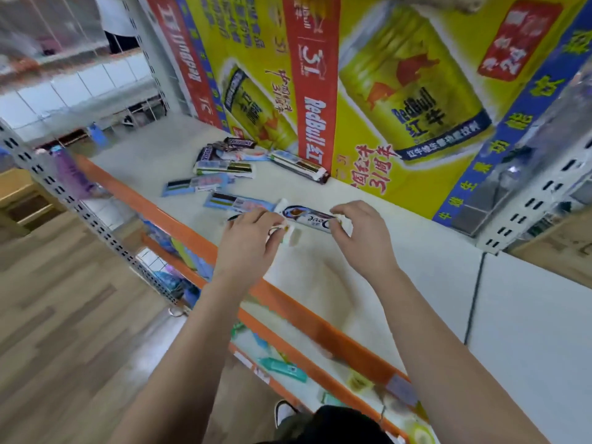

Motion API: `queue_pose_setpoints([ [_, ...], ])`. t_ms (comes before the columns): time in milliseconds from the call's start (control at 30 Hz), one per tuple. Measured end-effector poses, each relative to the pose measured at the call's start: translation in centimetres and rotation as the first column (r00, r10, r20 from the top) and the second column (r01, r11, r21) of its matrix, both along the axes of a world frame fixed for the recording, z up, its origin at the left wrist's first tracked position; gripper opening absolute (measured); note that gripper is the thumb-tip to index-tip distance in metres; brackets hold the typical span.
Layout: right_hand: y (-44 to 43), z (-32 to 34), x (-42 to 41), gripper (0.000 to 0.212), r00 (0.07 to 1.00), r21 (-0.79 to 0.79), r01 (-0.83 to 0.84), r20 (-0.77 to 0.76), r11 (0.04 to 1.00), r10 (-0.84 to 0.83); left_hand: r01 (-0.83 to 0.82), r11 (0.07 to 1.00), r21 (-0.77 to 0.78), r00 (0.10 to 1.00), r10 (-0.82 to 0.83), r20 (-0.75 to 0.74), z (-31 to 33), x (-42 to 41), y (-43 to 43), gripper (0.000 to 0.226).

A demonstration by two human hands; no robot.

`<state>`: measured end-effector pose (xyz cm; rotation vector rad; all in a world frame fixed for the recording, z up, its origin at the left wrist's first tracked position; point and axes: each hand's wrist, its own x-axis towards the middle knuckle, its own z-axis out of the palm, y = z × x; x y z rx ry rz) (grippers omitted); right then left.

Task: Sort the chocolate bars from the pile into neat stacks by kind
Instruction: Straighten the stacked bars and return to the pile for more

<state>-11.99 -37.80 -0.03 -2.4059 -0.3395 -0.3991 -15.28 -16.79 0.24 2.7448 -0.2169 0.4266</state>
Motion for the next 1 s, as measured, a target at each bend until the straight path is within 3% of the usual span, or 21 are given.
queue_pose_setpoints([
  [400,5.2,-0.3,12.0,0.029,0.995,-0.216,0.027,-0.084,0.976,-0.046,-0.012,0.995,-0.097,0.998,0.005,-0.07,-0.7,7.9,6.1,0.021],
  [633,8.2,-1.8,15.3,0.044,0.968,-0.326,0.156,-0.135,0.932,-0.21,0.072,0.99,-0.124,0.995,-0.08,-0.059,-0.9,12.3,10.2,0.024],
  [767,9.2,-1.9,15.4,0.044,0.936,-0.261,0.261,-0.164,0.929,-0.31,0.166,0.981,-0.102,0.984,-0.171,-0.041,-0.6,15.1,12.2,0.027],
  [900,9.9,-1.6,15.1,0.032,0.931,-0.205,0.307,-0.138,0.929,-0.338,0.274,0.953,-0.129,0.96,-0.28,-0.029,-0.4,17.1,13.6,0.037],
  [1000,10.2,-0.9,14.2,0.027,0.92,-0.106,0.365,-0.114,0.925,-0.376,0.319,0.939,-0.128,0.944,-0.326,-0.042,-0.4,18.2,14.2,0.032],
])
